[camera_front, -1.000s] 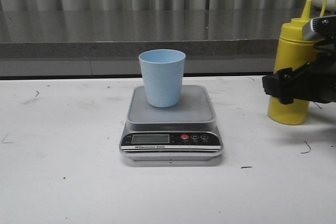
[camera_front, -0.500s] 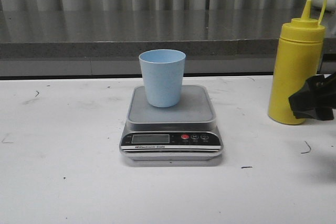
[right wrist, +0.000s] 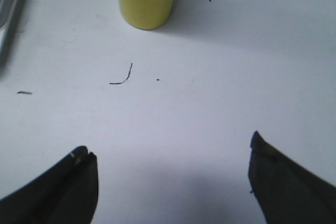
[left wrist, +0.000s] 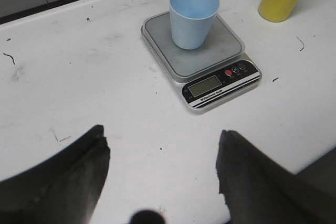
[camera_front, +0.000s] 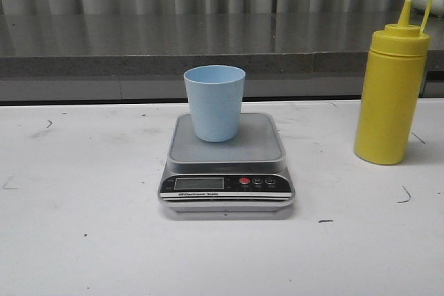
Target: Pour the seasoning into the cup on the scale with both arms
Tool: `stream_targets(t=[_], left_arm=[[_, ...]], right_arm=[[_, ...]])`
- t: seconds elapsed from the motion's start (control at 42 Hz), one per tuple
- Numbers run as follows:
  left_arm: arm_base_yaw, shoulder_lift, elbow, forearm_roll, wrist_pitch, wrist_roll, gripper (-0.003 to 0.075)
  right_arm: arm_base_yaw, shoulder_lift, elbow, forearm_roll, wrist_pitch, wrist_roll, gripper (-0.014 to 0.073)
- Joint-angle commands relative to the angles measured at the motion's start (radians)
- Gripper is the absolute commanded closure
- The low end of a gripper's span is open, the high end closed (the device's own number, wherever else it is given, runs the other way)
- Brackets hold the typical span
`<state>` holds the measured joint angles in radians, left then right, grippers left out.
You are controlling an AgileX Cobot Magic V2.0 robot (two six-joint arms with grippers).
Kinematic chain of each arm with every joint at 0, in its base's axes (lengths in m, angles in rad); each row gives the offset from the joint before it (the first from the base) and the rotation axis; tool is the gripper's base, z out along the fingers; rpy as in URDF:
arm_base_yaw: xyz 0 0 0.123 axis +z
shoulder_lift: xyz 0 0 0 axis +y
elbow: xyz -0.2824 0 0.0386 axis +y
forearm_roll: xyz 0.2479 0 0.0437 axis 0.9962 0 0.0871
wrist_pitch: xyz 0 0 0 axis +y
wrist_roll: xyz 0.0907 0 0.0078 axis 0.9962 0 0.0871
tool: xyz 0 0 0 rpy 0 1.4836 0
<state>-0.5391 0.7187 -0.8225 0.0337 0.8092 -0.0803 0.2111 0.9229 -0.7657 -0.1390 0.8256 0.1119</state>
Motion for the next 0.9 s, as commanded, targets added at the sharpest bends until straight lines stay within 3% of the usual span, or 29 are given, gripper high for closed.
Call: stream_targets(t=[0.0, 0.357, 0.762, 0.881], left_arm=[[-0.004, -0.004, -0.026, 0.001, -0.070, -0.003, 0.0281], [-0.004, -0.004, -0.026, 0.001, -0.070, -0.003, 0.0281], [-0.004, -0.004, -0.026, 0.001, -0.076, -0.003, 0.0281], [-0.004, -0.004, -0.026, 0.001, -0.078, -0.003, 0.0281]], right_arm=[[0.001, -0.089, -0.061, 0.083, 0.054, -0.124, -0.0008], [0.001, -0.386, -0.058, 0.150, 0.067, -0.130, -0.0008], [0.001, -0.446, -0.058, 0.150, 0.116, -0.130, -0.0007], [0.001, -0.446, -0.058, 0.150, 0.115, -0.130, 0.0081]])
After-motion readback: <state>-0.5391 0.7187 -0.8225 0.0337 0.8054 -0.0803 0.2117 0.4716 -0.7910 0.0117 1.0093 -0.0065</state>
